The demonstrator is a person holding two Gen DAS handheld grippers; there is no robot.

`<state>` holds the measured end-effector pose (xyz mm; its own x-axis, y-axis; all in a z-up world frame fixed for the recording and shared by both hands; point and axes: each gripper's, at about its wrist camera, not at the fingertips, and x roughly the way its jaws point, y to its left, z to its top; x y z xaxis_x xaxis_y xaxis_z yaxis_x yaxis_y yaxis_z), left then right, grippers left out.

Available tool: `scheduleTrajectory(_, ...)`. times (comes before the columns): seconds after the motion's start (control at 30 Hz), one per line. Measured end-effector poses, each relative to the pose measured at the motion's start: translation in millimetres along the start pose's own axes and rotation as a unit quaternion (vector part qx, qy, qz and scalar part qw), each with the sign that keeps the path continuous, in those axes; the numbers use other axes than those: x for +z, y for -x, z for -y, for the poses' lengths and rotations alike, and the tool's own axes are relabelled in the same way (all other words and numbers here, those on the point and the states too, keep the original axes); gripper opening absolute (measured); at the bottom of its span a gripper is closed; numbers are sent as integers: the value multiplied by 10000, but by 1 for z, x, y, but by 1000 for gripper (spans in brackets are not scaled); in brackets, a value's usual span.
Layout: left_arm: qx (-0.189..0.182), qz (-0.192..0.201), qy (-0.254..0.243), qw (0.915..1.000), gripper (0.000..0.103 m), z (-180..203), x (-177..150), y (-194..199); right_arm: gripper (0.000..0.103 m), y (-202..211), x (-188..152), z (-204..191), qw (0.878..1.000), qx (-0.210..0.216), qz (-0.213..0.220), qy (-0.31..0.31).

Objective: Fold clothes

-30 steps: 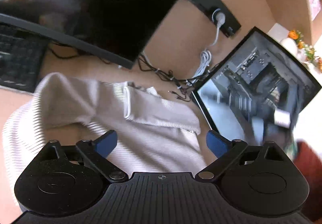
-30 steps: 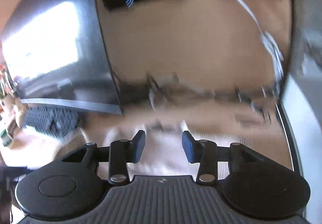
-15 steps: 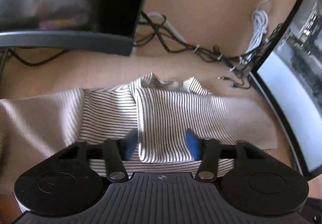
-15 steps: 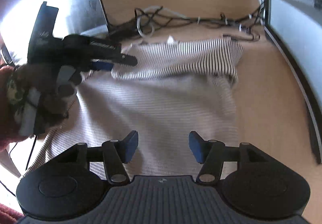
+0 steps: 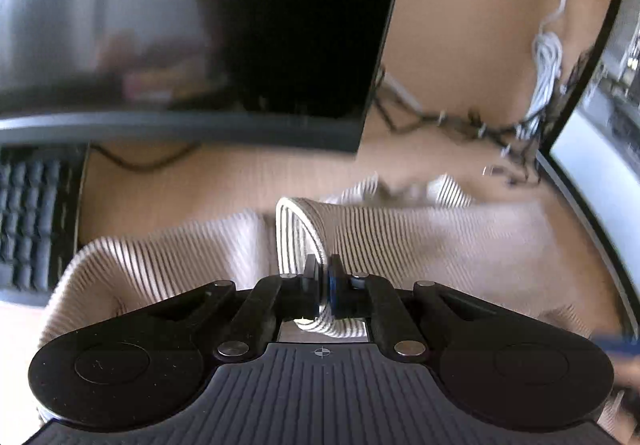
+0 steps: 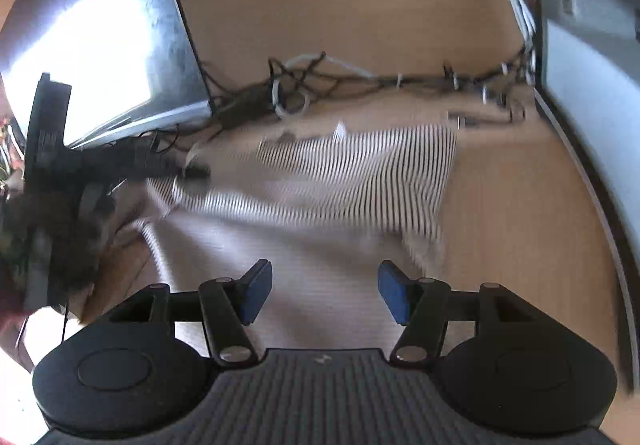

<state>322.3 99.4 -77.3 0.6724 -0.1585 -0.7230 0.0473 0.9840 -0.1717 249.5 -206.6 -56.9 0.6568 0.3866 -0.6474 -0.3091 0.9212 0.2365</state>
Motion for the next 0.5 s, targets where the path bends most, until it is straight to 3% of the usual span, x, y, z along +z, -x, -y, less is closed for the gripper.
scheduleTrajectory(0.07, 24, -151, 78, 9999, 9, -5, -8, -7, 59, -13, 15, 0, 9999, -52, 90, 129)
scheduleTrajectory(0.2, -58, -220, 374, 9990, 14, -18, -11, -3, 59, -54, 31, 9, 9995, -136, -285, -7)
scheduleTrajectory(0.23, -98, -207, 459, 9987, 23, -22, -11, 2, 59, -65, 35, 12, 9992, -157, -378, -41)
scheduleTrajectory(0.4, -584, 233, 822, 9946, 47, -47, -11, 62, 64, -93, 43, 12, 9980, -263, -571, -12)
scheduleTrajectory(0.5, -603, 520, 644, 9947, 59, -68, -28, 113, 64, -85, 45, 2, 9981, -262, -555, -26)
